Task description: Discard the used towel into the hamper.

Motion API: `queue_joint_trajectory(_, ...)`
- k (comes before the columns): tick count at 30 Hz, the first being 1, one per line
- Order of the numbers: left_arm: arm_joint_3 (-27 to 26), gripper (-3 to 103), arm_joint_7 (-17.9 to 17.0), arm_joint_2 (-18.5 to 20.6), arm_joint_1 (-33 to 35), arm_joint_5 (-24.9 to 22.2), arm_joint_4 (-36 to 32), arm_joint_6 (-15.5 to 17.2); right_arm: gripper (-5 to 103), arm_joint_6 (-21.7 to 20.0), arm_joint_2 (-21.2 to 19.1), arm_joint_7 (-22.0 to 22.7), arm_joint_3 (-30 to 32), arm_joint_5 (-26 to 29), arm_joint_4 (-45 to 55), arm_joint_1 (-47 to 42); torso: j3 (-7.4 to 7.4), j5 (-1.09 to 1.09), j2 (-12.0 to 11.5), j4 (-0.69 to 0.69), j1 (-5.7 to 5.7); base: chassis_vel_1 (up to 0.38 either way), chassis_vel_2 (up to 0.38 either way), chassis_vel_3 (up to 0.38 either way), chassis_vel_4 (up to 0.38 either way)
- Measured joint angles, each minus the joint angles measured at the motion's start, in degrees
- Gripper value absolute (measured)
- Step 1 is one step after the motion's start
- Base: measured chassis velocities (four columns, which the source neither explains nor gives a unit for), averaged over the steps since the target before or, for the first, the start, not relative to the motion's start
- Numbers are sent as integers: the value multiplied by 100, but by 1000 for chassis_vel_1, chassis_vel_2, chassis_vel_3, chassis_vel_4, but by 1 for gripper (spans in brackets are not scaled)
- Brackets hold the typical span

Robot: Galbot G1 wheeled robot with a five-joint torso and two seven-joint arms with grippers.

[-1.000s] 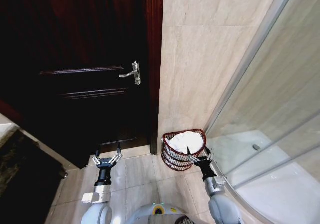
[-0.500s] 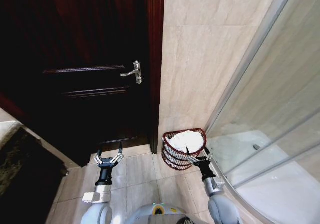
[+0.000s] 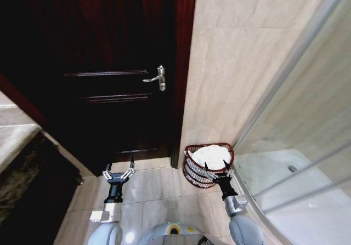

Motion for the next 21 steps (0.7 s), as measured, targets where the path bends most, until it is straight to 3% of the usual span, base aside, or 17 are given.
queue_joint_trajectory(9,15,100,2,5,-24,33,52,-126,100,14,-11,13,2,-14,38,-60,0,1,0,2,-1,181,8,9,185)
queue_joint_trajectory(21,36,100,0,-24,-26,67,53,-148,100,71,-28,27,8,-1,39,-119,0,-1,0,0,-1,221,-216,-208,219)
